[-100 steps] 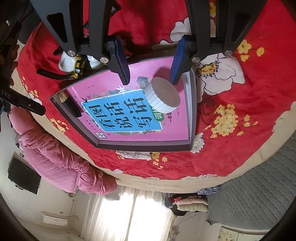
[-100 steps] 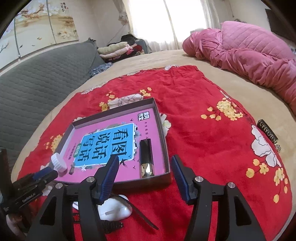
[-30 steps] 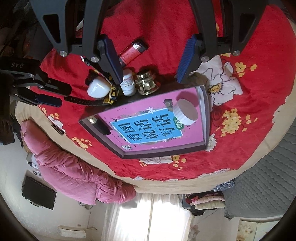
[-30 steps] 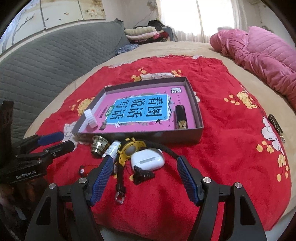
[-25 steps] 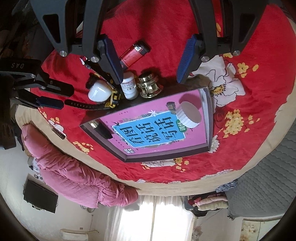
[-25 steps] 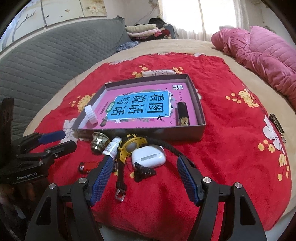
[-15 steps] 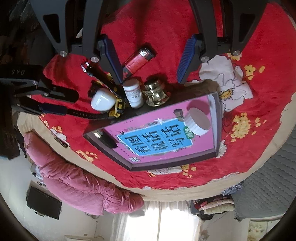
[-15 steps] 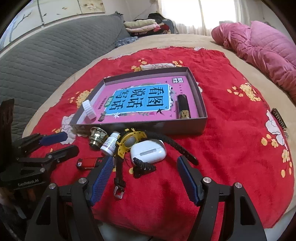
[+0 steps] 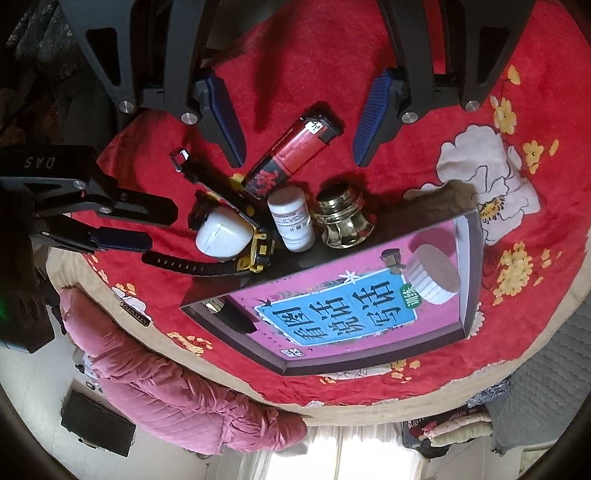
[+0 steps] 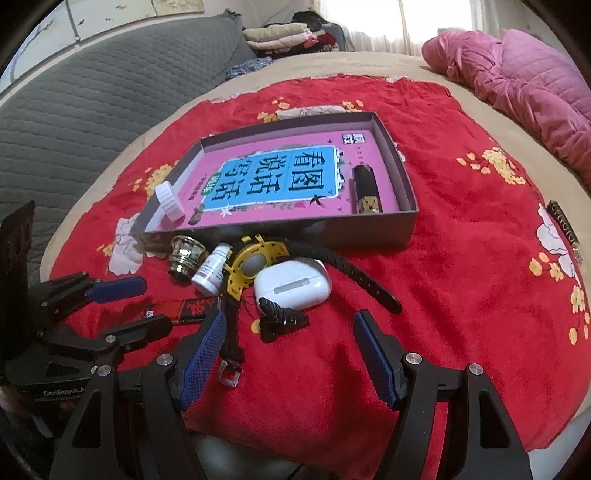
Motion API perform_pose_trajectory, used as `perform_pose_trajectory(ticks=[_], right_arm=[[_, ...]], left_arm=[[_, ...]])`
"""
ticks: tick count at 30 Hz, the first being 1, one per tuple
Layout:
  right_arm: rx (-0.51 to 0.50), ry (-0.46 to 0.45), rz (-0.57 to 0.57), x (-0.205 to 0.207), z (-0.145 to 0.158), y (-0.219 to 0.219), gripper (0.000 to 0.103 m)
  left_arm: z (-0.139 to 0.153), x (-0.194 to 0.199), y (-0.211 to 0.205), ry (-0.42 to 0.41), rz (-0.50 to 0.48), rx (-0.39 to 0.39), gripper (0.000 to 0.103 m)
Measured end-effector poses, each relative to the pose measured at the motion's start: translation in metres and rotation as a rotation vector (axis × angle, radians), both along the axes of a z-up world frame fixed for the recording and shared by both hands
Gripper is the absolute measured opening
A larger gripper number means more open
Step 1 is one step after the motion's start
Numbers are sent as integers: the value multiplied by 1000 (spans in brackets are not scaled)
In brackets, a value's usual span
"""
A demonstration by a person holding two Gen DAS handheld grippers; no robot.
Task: Organize rigid objects
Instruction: 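Move the right tool onto the black coiled cable while the left tool approaches the red lighter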
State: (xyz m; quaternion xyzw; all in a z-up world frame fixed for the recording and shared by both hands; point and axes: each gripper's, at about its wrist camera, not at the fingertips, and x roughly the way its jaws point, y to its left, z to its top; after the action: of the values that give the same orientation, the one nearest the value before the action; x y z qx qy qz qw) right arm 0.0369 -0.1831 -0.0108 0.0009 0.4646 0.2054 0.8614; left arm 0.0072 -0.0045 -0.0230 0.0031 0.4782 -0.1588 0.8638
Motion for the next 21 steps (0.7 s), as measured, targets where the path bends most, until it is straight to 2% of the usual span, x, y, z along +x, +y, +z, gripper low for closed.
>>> perform_pose_trajectory(ticks=[16,21], right_arm=[[-16,96,0,13,-24,6,73],[-17,92,2,18,-28,9,73]], left_arm=[[-12,4,-6,37,-28,-1,59],[-17,7,-8,43,-36,10,59]])
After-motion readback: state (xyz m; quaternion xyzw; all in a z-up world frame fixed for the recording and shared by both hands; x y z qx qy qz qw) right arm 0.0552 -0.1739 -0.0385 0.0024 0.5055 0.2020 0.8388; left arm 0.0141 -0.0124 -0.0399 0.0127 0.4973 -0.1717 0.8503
